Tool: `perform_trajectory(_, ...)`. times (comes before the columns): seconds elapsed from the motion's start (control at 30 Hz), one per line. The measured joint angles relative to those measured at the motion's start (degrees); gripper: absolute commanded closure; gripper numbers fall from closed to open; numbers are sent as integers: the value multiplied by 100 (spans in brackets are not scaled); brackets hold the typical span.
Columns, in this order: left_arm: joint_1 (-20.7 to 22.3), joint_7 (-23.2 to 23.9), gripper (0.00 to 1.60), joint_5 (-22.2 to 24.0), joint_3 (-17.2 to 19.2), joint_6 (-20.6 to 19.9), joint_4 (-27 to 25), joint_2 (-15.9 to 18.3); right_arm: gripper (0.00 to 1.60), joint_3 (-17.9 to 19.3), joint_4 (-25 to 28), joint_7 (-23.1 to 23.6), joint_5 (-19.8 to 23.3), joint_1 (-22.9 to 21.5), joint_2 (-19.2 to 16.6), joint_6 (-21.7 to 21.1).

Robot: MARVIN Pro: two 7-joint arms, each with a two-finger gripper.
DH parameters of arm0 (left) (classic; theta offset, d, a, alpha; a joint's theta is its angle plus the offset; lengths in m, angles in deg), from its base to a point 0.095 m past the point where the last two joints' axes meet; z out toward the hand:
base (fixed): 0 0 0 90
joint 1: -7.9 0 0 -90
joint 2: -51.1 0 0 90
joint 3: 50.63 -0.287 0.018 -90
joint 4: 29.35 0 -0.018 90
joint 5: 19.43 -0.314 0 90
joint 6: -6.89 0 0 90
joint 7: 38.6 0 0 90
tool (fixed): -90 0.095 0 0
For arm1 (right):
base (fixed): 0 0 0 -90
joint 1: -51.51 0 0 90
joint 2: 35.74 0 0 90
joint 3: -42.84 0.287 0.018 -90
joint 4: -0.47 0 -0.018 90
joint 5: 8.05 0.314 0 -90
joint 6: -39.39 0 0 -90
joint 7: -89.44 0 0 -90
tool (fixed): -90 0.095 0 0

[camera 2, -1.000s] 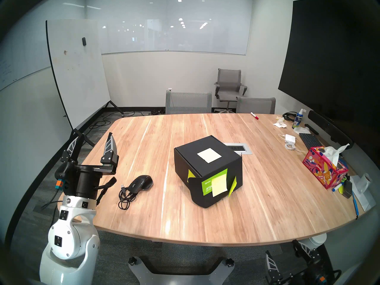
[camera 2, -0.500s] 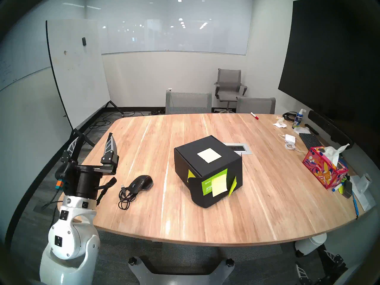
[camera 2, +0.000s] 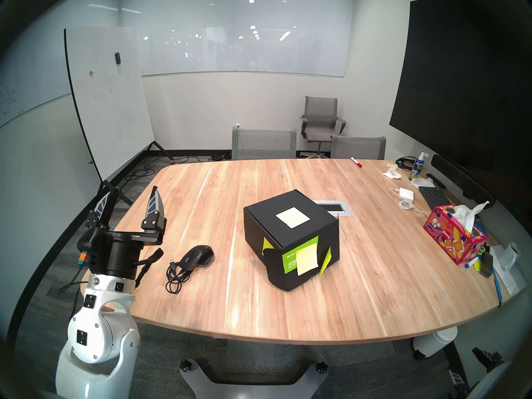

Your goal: Open the box and place the mouse inside

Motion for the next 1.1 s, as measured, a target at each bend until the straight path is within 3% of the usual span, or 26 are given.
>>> perform_trajectory(0.7, 0, 1, 0, -1, 0, 0, 2, 0, 0, -84, -1301, 700, -61, -1468, -1343, -532)
perform_trajectory(1.1, -1, 1, 0, -1, 0, -1, 0, 0, 0, -239, -1889, 1460, -14, -1797, -1902, -271)
